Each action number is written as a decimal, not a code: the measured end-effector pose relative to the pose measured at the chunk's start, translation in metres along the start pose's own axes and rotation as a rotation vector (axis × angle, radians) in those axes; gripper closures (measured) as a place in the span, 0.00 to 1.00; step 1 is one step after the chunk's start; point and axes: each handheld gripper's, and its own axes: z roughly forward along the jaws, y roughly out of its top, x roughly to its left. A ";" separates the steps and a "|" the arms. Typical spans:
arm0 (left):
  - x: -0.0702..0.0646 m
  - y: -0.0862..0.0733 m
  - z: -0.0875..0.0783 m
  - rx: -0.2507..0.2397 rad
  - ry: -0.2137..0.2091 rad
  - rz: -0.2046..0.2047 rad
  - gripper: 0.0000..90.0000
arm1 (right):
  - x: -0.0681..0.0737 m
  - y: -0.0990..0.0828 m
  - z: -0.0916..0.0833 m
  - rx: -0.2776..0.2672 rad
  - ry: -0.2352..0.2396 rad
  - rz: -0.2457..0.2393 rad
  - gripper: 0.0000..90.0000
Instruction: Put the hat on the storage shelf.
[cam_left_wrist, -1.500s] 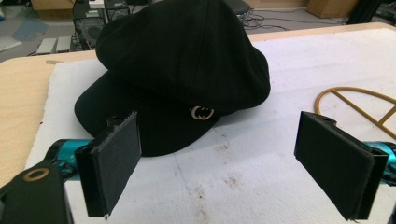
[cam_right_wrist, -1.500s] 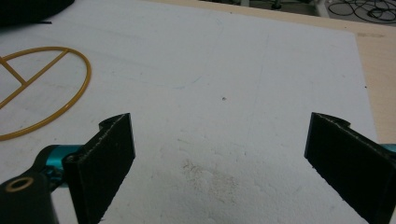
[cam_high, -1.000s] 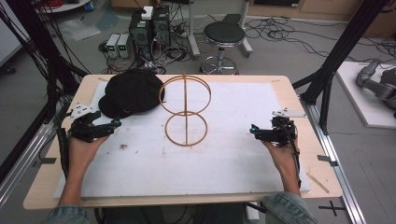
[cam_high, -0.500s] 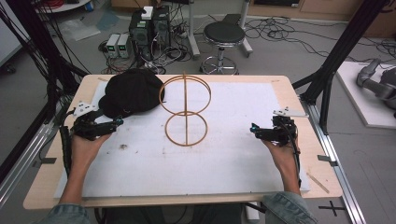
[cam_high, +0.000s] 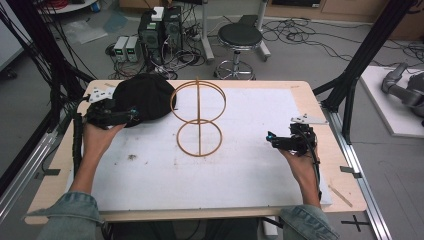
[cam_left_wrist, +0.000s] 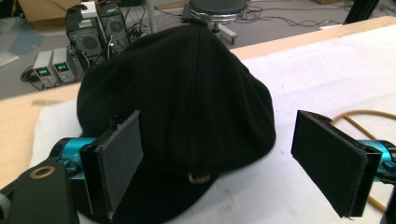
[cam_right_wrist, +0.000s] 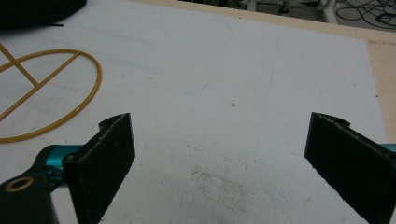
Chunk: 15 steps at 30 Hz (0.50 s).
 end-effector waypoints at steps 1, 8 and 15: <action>0.001 0.004 0.004 0.004 0.002 0.006 0.19 | 0.000 0.000 0.000 -0.001 0.003 -0.004 0.09; 0.005 0.022 0.033 0.002 0.012 0.023 0.19 | 0.001 -0.001 0.001 0.001 0.010 -0.006 0.09; -0.002 0.036 0.063 0.015 0.002 0.053 0.19 | 0.000 -0.002 0.000 -0.001 0.018 0.007 0.09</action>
